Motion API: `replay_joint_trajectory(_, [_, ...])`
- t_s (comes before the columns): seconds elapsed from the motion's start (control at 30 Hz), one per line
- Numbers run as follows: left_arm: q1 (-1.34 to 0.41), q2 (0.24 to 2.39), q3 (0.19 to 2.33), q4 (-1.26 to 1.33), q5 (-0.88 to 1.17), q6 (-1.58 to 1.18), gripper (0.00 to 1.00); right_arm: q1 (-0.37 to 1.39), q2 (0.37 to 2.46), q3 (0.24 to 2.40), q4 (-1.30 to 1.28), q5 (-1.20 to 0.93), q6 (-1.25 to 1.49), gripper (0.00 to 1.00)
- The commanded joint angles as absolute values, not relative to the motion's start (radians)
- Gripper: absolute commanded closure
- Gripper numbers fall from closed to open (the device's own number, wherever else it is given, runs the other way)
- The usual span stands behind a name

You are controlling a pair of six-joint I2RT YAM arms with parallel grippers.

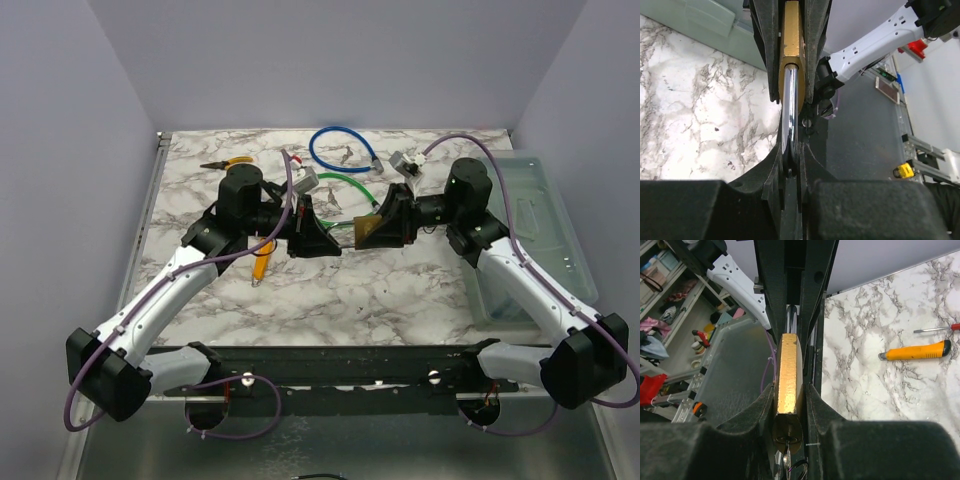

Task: Lock with the key
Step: Lock the lock.

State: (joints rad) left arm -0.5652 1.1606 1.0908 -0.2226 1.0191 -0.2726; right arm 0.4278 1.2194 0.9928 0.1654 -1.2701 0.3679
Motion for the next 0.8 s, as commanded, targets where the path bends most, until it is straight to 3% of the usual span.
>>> replay_joint_trajectory(0.0, [-0.610, 1.200, 1.078, 0.064, 1.002, -0.446, 1.00, 0.480, 1.233, 1.020, 0.244, -1.230, 0.388, 1.00])
replay_joint_trajectory(0.77, [-0.702, 1.279, 1.096, 0.244, 0.972, -0.523, 1.00, 0.526, 1.282, 0.962, 0.353, -1.213, 0.479, 0.99])
